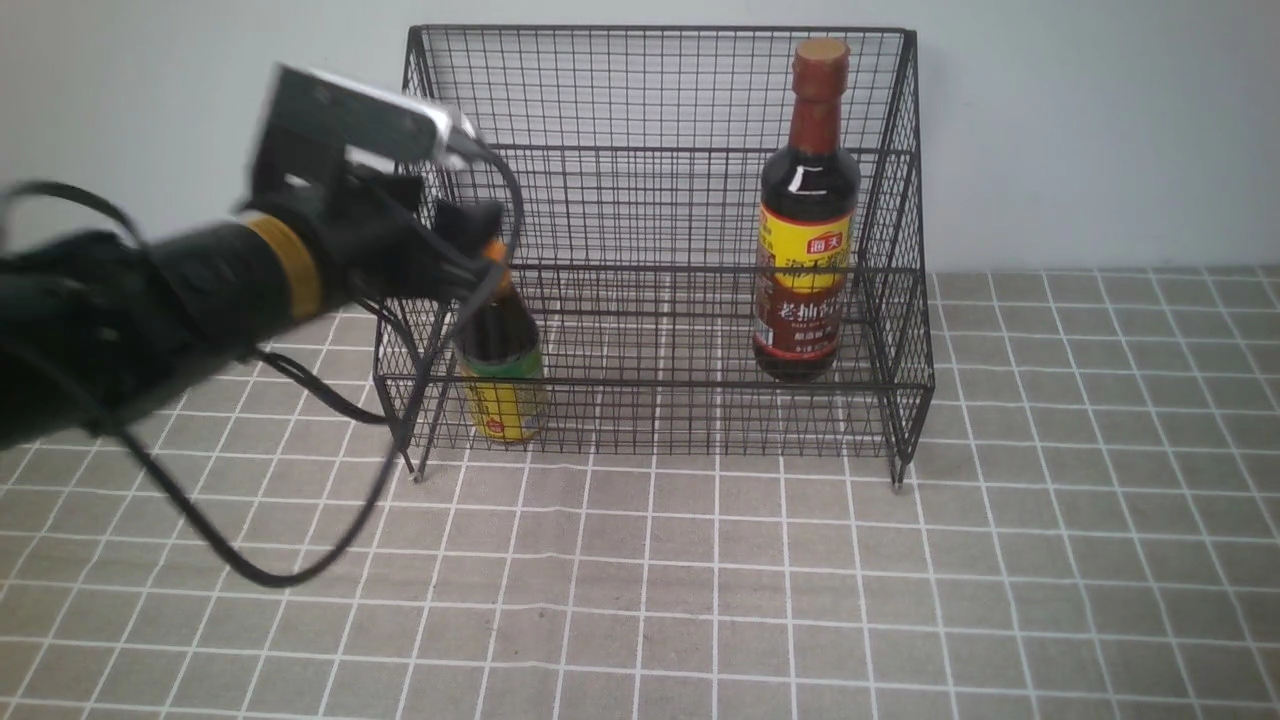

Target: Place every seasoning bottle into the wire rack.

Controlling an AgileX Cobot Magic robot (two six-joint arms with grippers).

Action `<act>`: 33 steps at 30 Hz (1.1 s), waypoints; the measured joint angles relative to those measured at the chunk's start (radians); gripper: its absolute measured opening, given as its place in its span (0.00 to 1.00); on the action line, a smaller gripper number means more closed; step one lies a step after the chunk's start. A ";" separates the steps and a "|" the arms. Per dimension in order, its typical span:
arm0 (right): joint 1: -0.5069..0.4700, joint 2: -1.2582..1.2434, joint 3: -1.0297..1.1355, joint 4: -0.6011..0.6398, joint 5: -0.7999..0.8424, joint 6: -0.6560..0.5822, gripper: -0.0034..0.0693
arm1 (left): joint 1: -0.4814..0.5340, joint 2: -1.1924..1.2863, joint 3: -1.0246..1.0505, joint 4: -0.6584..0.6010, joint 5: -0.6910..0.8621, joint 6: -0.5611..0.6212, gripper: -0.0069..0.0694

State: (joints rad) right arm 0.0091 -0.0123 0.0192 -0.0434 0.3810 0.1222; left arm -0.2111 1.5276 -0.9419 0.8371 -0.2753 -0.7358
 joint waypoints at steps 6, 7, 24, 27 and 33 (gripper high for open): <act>0.000 0.000 0.000 0.000 0.000 0.001 0.03 | 0.000 -0.196 0.000 0.031 0.425 -0.134 0.44; 0.000 0.000 0.000 0.000 0.000 0.001 0.03 | 0.000 -0.223 0.000 0.028 0.482 -0.141 0.37; 0.000 0.000 0.000 0.000 0.000 0.001 0.03 | 0.000 -0.591 0.001 -0.806 1.202 0.572 0.10; 0.000 0.000 0.000 0.000 0.000 0.001 0.03 | 0.000 -0.671 0.001 -0.891 1.235 0.615 0.10; 0.000 0.000 0.000 0.000 0.000 0.001 0.03 | 0.000 -0.864 0.001 -0.921 1.247 0.623 0.10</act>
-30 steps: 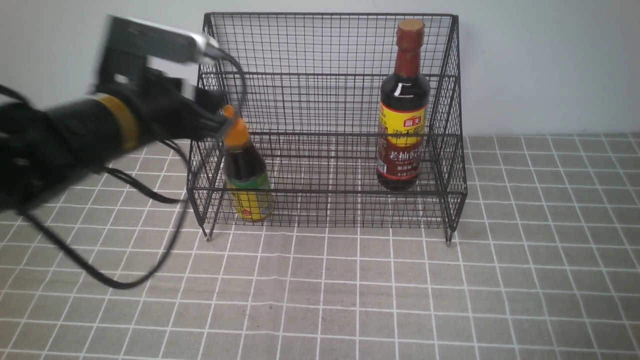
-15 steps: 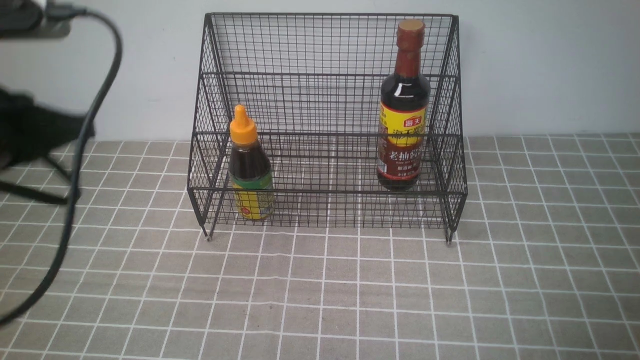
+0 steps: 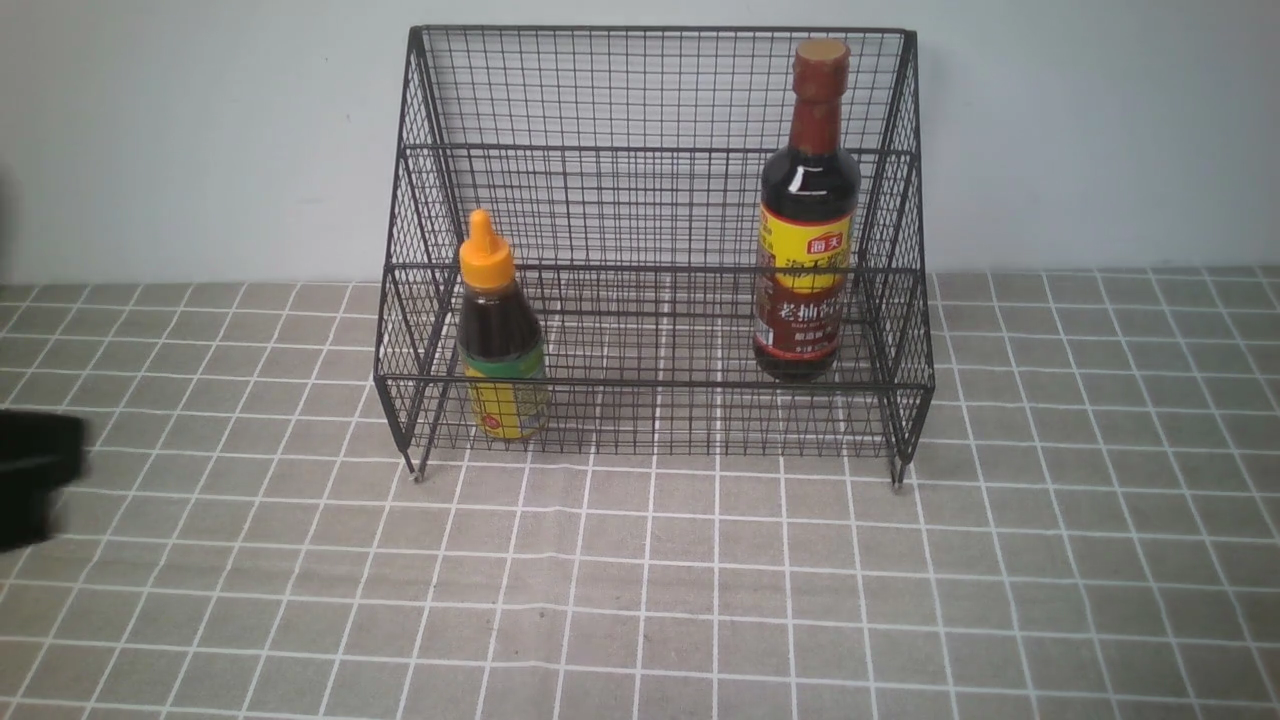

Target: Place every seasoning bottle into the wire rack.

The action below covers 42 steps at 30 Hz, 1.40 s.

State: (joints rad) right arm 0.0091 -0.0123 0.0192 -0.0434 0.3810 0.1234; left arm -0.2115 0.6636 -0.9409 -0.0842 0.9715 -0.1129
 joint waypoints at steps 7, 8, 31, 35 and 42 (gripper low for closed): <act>0.000 0.000 0.000 0.000 0.000 0.000 0.03 | 0.000 -0.185 0.000 -0.009 -0.010 0.000 0.10; 0.000 0.000 0.000 0.000 0.000 0.000 0.03 | 0.000 -0.225 0.000 -0.006 -0.023 0.000 0.10; 0.000 0.000 0.000 0.000 0.000 0.000 0.03 | 0.085 -0.449 0.317 0.091 -0.303 0.040 0.10; 0.000 0.000 0.000 0.000 0.000 0.000 0.03 | 0.174 -0.543 0.581 0.095 -0.446 0.087 0.10; 0.000 0.000 0.000 0.000 0.000 -0.001 0.03 | 0.190 -0.670 0.931 0.098 -0.536 0.101 0.10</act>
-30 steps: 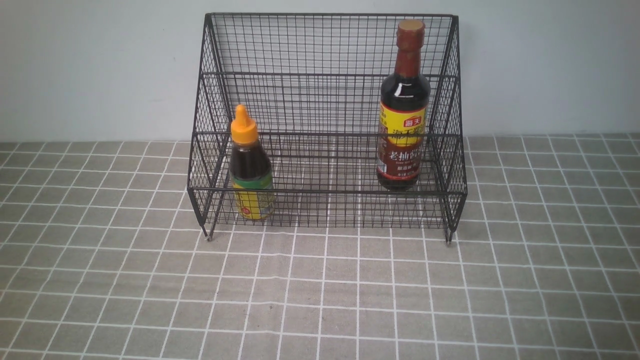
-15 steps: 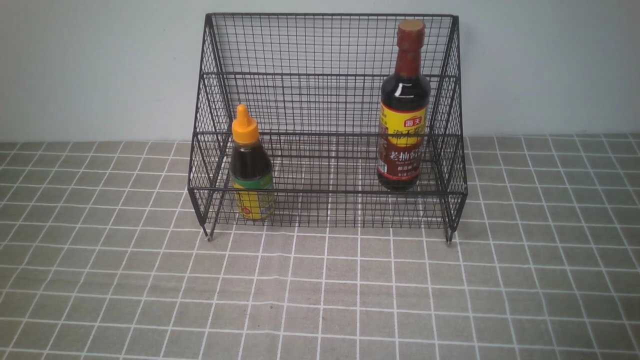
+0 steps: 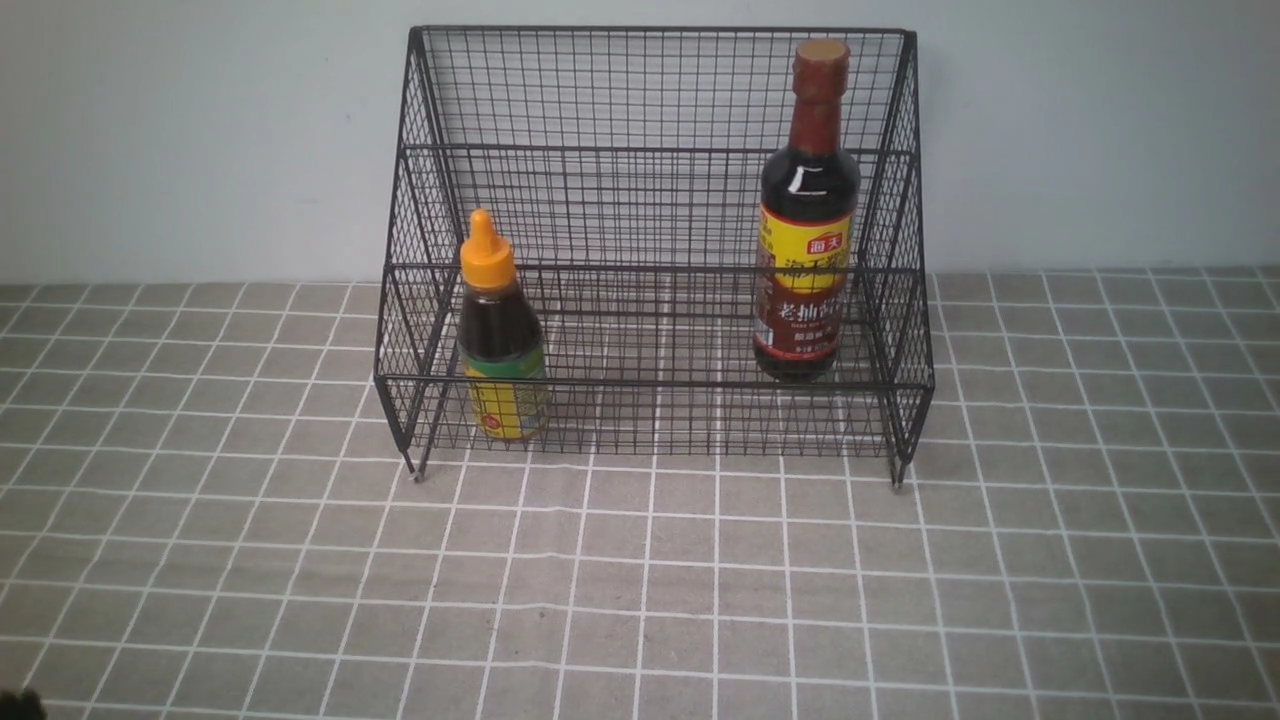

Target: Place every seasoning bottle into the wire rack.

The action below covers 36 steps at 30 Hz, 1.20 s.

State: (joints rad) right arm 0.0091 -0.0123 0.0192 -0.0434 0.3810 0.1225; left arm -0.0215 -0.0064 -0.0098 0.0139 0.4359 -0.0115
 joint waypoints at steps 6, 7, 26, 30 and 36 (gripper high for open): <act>0.000 0.000 0.000 0.000 -0.001 -0.002 0.03 | -0.049 -0.005 0.032 0.004 -0.041 -0.002 0.10; 0.000 0.000 0.000 0.000 -0.001 -0.004 0.03 | -0.053 -0.005 0.033 0.004 -0.043 -0.003 0.10; 0.000 0.000 0.000 0.000 -0.001 -0.004 0.03 | -0.053 -0.005 0.034 0.004 -0.048 -0.003 0.10; 0.000 0.000 0.000 0.000 -0.001 -0.004 0.03 | -0.053 -0.005 0.034 0.004 -0.048 -0.003 0.10; 0.000 0.000 0.000 0.000 -0.001 -0.004 0.03 | -0.053 -0.005 0.034 0.004 -0.048 -0.004 0.10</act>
